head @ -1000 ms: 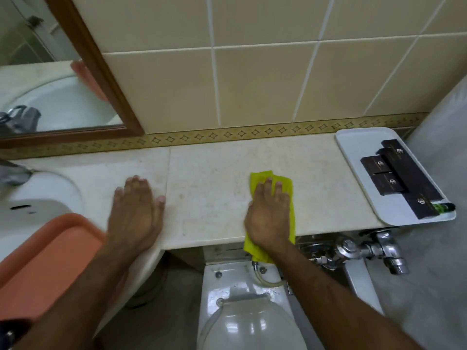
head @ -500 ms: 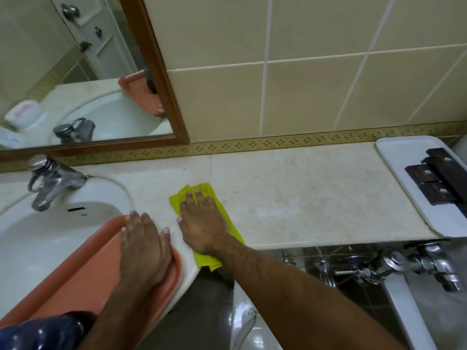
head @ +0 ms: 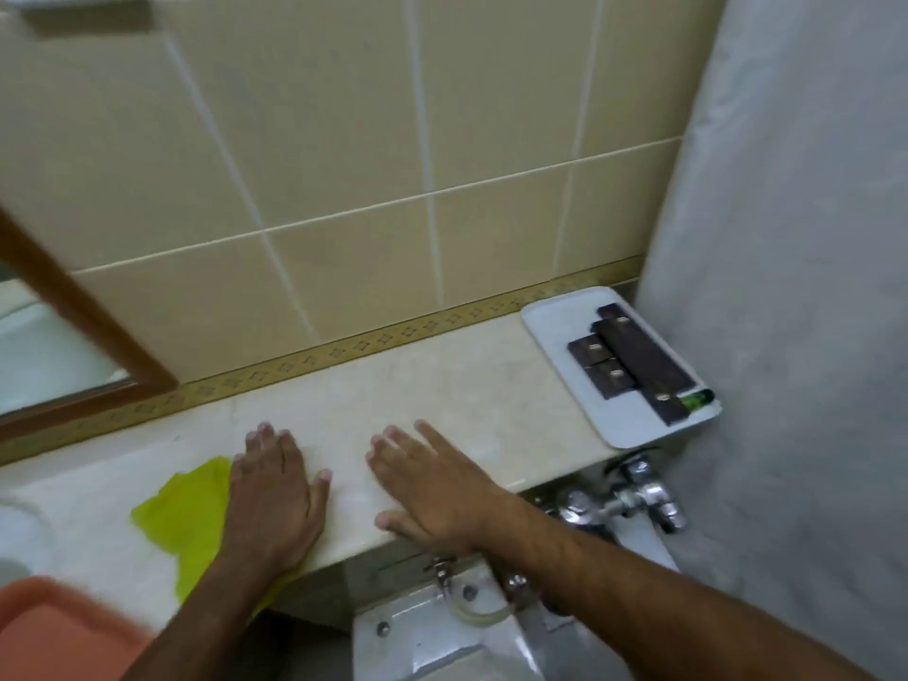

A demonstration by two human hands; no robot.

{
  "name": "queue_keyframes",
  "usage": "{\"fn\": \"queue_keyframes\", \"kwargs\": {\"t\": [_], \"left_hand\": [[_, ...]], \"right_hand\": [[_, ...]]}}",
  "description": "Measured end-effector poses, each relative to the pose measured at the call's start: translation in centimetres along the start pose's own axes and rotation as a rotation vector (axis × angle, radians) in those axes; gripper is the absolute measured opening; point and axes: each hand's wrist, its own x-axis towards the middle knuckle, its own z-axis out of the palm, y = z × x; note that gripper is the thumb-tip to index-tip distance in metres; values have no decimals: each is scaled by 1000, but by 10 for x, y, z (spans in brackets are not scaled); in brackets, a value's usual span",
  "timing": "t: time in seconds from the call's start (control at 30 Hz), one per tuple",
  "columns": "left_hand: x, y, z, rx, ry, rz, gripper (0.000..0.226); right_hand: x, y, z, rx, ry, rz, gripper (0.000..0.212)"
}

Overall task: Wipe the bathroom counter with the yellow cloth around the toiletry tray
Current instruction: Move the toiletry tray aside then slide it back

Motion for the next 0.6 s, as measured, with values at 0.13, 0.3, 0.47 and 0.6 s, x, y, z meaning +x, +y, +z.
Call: {"fn": "queue_keyframes", "kwargs": {"t": [0.13,0.3,0.47,0.6], "left_hand": [[68,141,3,-55,21,243,84],[138,277,-1,-102,23,366,81],[193,336,7,-370,-69,39,63],[221,341,14,-575,-33,-167,42]], "right_hand": [[-83,93,-22,14,170,430,77],[-149,148,-9,142,374,1119,78],[-162,164,10,646,714,1756,47],[-156,171,20,908,996,1730,28]]}}
